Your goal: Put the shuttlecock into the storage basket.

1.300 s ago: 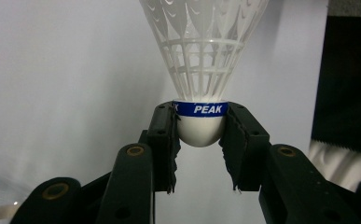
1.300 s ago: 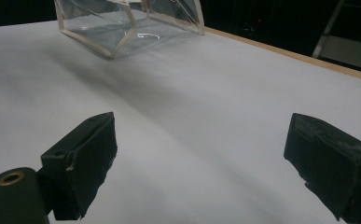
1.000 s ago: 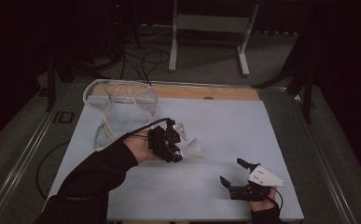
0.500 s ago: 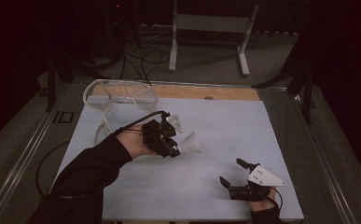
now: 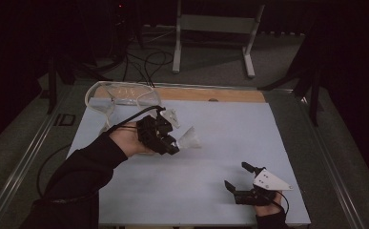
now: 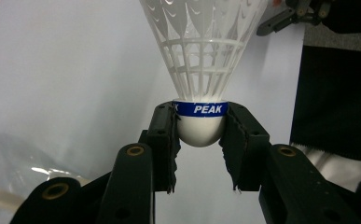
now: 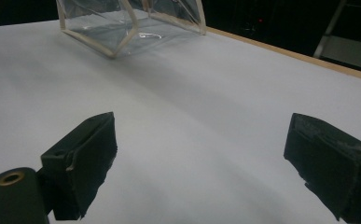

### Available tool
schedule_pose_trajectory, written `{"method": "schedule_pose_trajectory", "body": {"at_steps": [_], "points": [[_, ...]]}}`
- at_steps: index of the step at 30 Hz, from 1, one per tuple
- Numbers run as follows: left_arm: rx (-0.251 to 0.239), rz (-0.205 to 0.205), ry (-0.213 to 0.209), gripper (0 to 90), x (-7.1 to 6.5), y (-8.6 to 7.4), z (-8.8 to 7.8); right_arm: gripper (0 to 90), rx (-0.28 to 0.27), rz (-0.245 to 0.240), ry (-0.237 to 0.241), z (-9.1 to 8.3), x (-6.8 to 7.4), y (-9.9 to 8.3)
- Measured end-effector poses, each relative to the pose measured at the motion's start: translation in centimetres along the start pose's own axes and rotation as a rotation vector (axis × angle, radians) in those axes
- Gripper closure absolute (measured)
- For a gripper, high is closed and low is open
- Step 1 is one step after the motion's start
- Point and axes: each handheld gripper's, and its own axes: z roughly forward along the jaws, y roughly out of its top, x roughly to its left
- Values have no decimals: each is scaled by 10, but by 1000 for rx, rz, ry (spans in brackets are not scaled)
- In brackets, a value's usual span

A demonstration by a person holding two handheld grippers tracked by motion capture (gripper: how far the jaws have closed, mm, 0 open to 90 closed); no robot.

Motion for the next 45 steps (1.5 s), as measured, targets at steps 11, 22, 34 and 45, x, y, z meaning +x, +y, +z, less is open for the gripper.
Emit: {"method": "schedule_pose_trajectory", "body": {"at_steps": [11,22,34,45], "points": [[-15,-32,39,668,7,-12,-20,91,2,3,4,1,1,0],[-37,-96,89,668,19,-33,-44,91,4,11,7,1,1,0],[-47,-174,141,668,31,-62,-59,91,4,8,5,1,1,0],[-52,-236,165,667,41,-87,-56,91,7,4,4,2,1,0]]}}
